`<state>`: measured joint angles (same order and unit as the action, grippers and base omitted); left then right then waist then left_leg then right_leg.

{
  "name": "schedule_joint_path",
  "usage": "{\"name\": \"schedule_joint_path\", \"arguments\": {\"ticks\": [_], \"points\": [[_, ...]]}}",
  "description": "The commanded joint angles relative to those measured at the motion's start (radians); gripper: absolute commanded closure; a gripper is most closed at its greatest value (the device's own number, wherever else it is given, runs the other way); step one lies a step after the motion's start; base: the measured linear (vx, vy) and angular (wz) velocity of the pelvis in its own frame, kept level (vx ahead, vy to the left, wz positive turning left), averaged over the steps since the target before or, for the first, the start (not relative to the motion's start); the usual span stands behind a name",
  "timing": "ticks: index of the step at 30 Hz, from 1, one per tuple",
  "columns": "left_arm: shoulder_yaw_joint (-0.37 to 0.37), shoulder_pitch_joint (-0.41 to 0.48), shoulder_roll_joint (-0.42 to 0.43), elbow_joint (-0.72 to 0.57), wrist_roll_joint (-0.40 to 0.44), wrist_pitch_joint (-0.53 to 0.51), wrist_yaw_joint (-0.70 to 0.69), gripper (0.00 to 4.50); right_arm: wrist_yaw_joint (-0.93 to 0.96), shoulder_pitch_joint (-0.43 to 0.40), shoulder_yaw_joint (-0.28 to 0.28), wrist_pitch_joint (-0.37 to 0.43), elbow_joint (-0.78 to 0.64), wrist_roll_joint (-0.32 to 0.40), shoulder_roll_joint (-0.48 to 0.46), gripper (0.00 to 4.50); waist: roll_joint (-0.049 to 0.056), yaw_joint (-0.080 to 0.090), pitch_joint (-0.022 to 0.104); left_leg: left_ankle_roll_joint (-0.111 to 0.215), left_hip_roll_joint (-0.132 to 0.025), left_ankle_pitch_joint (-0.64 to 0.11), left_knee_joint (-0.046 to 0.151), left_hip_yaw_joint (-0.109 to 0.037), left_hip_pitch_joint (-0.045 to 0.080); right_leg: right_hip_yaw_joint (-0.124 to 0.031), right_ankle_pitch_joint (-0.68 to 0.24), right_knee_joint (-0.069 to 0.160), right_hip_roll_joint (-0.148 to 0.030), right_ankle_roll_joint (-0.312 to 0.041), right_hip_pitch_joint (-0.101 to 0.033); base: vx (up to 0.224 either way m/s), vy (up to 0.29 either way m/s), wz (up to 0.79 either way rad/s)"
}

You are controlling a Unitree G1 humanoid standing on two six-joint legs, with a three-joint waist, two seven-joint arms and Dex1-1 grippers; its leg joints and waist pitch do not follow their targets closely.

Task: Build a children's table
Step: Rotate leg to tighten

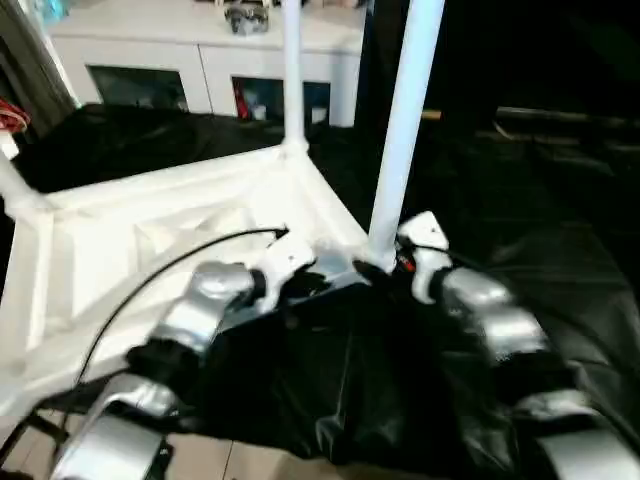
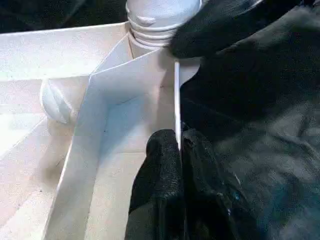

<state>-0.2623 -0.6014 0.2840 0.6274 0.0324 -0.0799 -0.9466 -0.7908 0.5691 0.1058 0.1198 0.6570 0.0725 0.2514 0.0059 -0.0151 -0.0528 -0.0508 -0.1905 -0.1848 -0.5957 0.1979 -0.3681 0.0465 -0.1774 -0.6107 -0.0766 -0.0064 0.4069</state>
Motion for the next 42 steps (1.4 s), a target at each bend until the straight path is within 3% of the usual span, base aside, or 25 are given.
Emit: {"name": "schedule_joint_path", "arguments": {"ticks": [1, 4, 9, 11, 14, 19, 21, 29, 32, 36, 38, 42], "points": [[-0.008, 0.002, -0.018, -0.044, -0.053, 0.038, -0.050, 4.50, -0.146, -0.012, 0.078, 0.000, -0.074, 0.029, -0.004, 0.38, -0.010, -0.006, 0.065, 0.069, -0.037, -0.214, 0.066, -0.018, 0.004, -0.038, -0.221, 0.078, -0.059, -0.236, -0.048, 0.000, 0.000, 0.00], [-0.007, 0.022, 0.025, -0.081, -0.073, 0.043, -0.137, 4.50, -0.307, -0.045, 0.112, 0.008, -0.131, 0.038, 0.080, 0.38, -0.010, -0.019, 0.066, 0.077, -0.040, -0.200, 0.063, -0.014, 0.007, -0.038, -0.192, 0.073, -0.058, -0.252, -0.047, 0.000, 0.000, 0.00], [-0.011, 0.056, 0.076, -0.143, -0.112, 0.019, -0.257, 4.50, -0.390, -0.052, 0.107, 0.030, -0.166, 0.059, 0.126, 0.38, -0.011, -0.027, 0.060, 0.059, -0.045, -0.233, 0.069, -0.014, 0.010, -0.039, -0.261, 0.076, -0.060, -0.243, -0.043, 0.000, 0.000, 0.00], [-0.020, 0.066, 0.096, -0.165, -0.121, 0.005, -0.296, 4.50, -0.389, -0.050, 0.112, 0.018, -0.171, 0.052, 0.138, 0.63, -0.011, -0.027, 0.059, 0.046, -0.045, -0.250, 0.070, -0.015, 0.013, -0.039, -0.291, 0.079, -0.061, -0.237, -0.039, 0.000, 0.000, 0.00], [-0.022, 0.070, 0.105, -0.173, -0.121, 0.000, -0.310, 4.50, -0.409, -0.054, 0.119, 0.022, -0.181, 0.053, 0.146, 0.83, -0.011, -0.028, 0.059, 0.030, -0.044, -0.262, 0.073, -0.017, 0.014, -0.042, -0.324, 0.083, -0.062, -0.220, -0.038, 0.000, 0.000, 0.00], [-0.013, 0.072, 0.108, -0.175, -0.118, -0.001, -0.325, 4.50, -0.452, -0.067, 0.133, 0.033, -0.205, 0.043, 0.156, 1.23, -0.015, -0.032, 0.060, 0.039, -0.043, -0.229, 0.070, -0.015, 0.011, -0.042, -0.280, 0.078, -0.061, -0.223, -0.041, 0.000, 0.000, 0.00], [-0.014, 0.074, 0.113, -0.180, -0.121, -0.007, -0.329, 4.50, -0.457, -0.071, 0.139, 0.040, -0.214, 0.050, 0.157, 1.57, -0.015, -0.034, 0.060, 0.042, -0.043, -0.222, 0.070, -0.015, 0.011, -0.041, -0.269, 0.077, -0.061, -0.227, -0.041, 0.000, 0.000, 0.00], [-0.013, 0.081, 0.108, -0.177, -0.107, -0.016, -0.310, 4.50, -0.458, -0.108, 0.157, 0.063, -0.241, 0.049, 0.150, 1.80, -0.015, -0.037, 0.059, 0.039, -0.042, -0.225, 0.070, -0.015, 0.011, -0.042, -0.284, 0.079, -0.060, -0.218, -0.041, 0.000, 0.000, 0.00], [0.008, 0.062, 0.067, -0.142, -0.082, -0.035, -0.199, 4.50, -0.338, -0.120, 0.141, 0.054, -0.210, 0.021, 0.101, 1.80, -0.015, -0.037, 0.059, 0.031, -0.043, -0.236, 0.071, -0.016, 0.013, -0.042, -0.306, 0.081, -0.061, -0.212, -0.038, 0.000, 0.000, 0.00], [0.026, 0.034, 0.011, -0.107, -0.058, -0.060, -0.071, 4.50, -0.073, -0.089, 0.074, 0.067, -0.113, -0.005, -0.009, 1.81, -0.018, -0.019, 0.052, -0.007, -0.036, -0.293, 0.076, -0.022, 0.015, -0.040, -0.443, 0.095, -0.063, -0.174, -0.031, 0.000, 0.000, 0.00], [0.025, 0.012, -0.026, -0.078, -0.036, -0.068, -0.003, 4.50, 0.075, -0.064, 0.041, 0.083, -0.055, -0.016, -0.069, 1.82, -0.019, -0.013, 0.053, -0.011, -0.034, -0.311, 0.075, -0.025, 0.017, -0.039, -0.486, 0.101, -0.064, -0.156, -0.031, 0.000, 0.000, 0.00], [0.011, -0.044, -0.112, -0.002, 0.014, -0.063, 0.139, 4.50, 0.340, -0.006, 0.013, 0.066, 0.052, -0.059, -0.185, 1.82, -0.012, -0.003, 0.051, -0.028, -0.031, -0.346, 0.075, -0.028, 0.024, -0.037, -0.550, 0.113, -0.063, -0.126, -0.019, 0.000, 0.000, 0.00]]}}
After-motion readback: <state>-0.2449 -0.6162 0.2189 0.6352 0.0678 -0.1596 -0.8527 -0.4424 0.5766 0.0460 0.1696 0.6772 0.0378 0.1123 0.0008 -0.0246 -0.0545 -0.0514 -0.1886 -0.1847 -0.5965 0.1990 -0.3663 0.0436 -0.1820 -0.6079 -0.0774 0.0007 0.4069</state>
